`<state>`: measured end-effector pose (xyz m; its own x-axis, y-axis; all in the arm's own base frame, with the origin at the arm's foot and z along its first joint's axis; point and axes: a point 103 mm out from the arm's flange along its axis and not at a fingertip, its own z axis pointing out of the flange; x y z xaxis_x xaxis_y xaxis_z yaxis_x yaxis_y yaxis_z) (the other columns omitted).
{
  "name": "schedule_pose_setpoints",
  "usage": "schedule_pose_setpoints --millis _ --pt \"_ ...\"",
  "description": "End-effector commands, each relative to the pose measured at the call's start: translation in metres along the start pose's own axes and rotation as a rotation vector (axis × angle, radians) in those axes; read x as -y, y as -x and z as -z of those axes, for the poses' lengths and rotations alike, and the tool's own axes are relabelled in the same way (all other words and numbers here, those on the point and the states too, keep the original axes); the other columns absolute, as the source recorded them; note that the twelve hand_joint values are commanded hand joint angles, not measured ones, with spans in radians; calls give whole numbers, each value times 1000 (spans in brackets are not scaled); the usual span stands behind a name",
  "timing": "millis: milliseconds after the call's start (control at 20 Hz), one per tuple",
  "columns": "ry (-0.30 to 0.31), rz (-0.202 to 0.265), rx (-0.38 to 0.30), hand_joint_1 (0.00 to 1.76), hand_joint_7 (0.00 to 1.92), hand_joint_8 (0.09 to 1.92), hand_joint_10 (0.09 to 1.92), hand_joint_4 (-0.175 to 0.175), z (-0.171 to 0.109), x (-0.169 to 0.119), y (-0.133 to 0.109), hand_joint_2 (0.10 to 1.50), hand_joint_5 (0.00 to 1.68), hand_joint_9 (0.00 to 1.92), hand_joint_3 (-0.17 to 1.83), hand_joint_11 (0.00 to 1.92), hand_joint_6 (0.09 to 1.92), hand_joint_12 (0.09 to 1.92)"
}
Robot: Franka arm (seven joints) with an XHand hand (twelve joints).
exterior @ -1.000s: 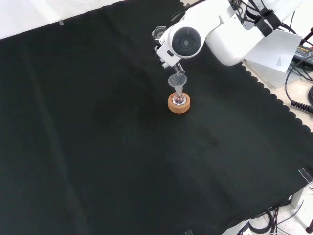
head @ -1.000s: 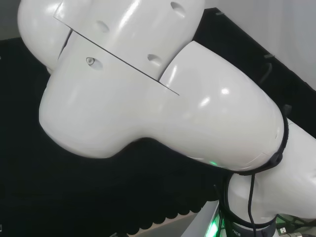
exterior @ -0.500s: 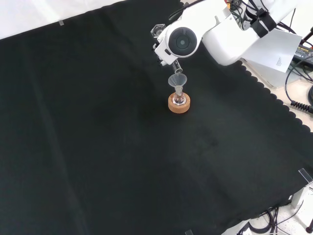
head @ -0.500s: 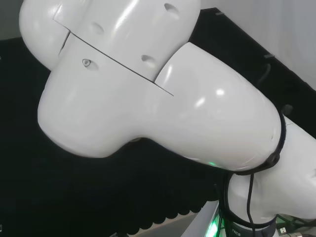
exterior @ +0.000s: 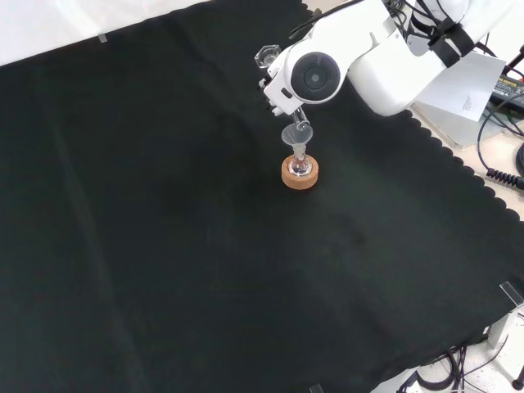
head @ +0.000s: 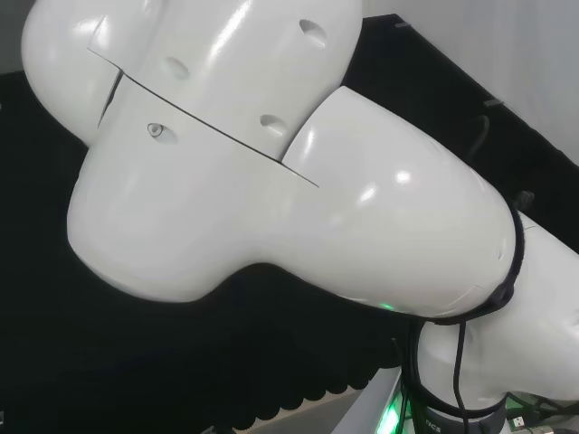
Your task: Pour the water from the graduated cylinder into the round-bottom flask.
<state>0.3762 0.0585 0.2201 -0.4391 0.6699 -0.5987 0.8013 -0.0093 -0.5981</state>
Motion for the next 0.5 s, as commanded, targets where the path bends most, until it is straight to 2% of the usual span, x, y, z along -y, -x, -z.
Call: schedule_pose_setpoints --millis 50,350,500 --pt "22 20 -79 1139 1170 379 87 -175 -23 0 15 1162 905 1356 -1 1223 1132 730" --pt "98 29 -164 1139 1169 377 87 -175 -33 2 25 1162 905 1356 -1 1222 1132 730" --pt "163 42 -261 1139 1168 377 87 -175 -36 6 32 1162 905 1356 -1 1223 1133 730"
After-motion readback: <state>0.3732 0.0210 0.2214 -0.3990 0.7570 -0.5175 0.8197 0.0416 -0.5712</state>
